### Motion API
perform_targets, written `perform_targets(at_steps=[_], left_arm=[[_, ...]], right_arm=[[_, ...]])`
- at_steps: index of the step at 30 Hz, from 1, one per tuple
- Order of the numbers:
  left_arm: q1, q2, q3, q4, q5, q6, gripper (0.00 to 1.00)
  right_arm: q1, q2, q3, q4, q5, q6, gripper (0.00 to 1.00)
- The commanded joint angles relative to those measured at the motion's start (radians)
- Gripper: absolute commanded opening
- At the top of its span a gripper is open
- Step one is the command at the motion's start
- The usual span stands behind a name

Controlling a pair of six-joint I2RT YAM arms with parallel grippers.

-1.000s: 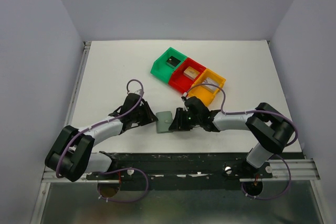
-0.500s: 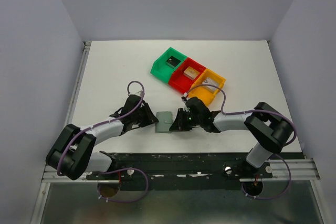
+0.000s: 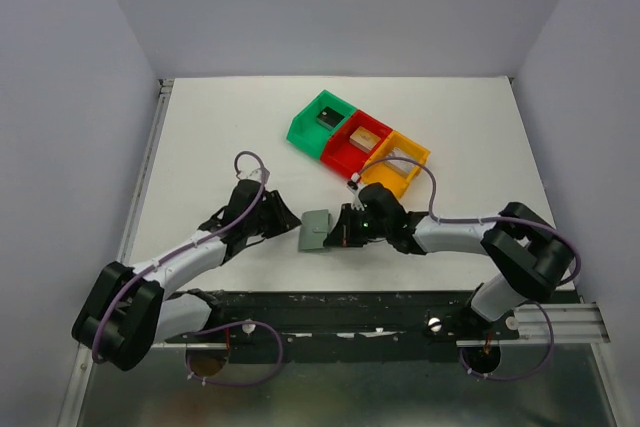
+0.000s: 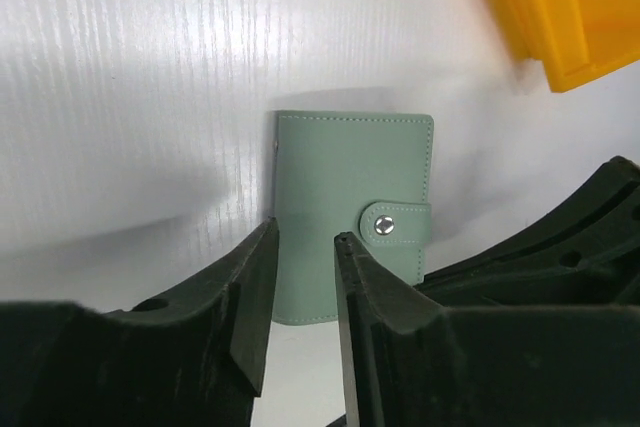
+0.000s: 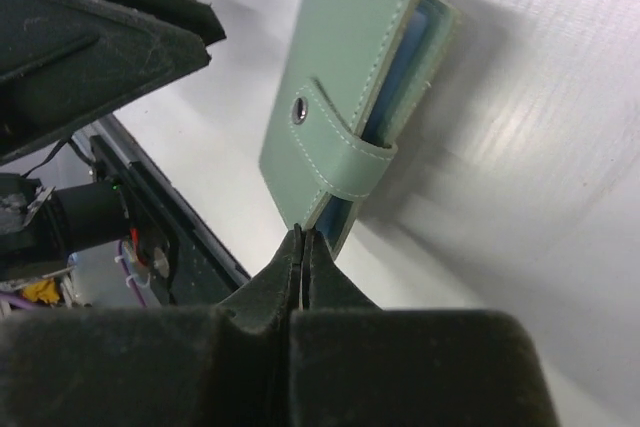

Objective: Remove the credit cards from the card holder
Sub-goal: Open the card holder at the center of the board.

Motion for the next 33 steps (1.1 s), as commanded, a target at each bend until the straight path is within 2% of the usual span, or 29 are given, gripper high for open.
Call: perform_targets(at_steps=[1, 6, 14, 16, 27, 33], left_arm=[[0.001, -0.109, -0.007, -0.077, -0.095, -0.018, 0.48], [0.021, -0.215, -0.031, -0.076, -0.123, -0.037, 0.71], [0.050, -0.345, -0.083, 0.062, -0.053, -0.055, 0.80], [0.056, -0.367, -0.102, 0.108, -0.022, -0.074, 0.86], [0.080, -0.329, -0.202, 0.592, 0.306, -0.181, 0.87], [0.080, -0.266, -0.189, 0.674, 0.375, -0.212, 0.87]], right_arm=[[-0.005, -0.081, -0.010, -0.050, -0.001, -0.066, 0.01], [-0.003, -0.188, 0.007, -0.153, 0.005, -0.130, 0.00], [-0.003, -0.344, 0.097, -0.340, -0.030, -0.216, 0.00], [-0.005, -0.378, 0.119, -0.371, -0.044, -0.228, 0.00], [-0.005, -0.464, 0.167, -0.397, -0.150, -0.268, 0.01], [-0.006, -0.466, 0.167, -0.372, -0.176, -0.256, 0.00]])
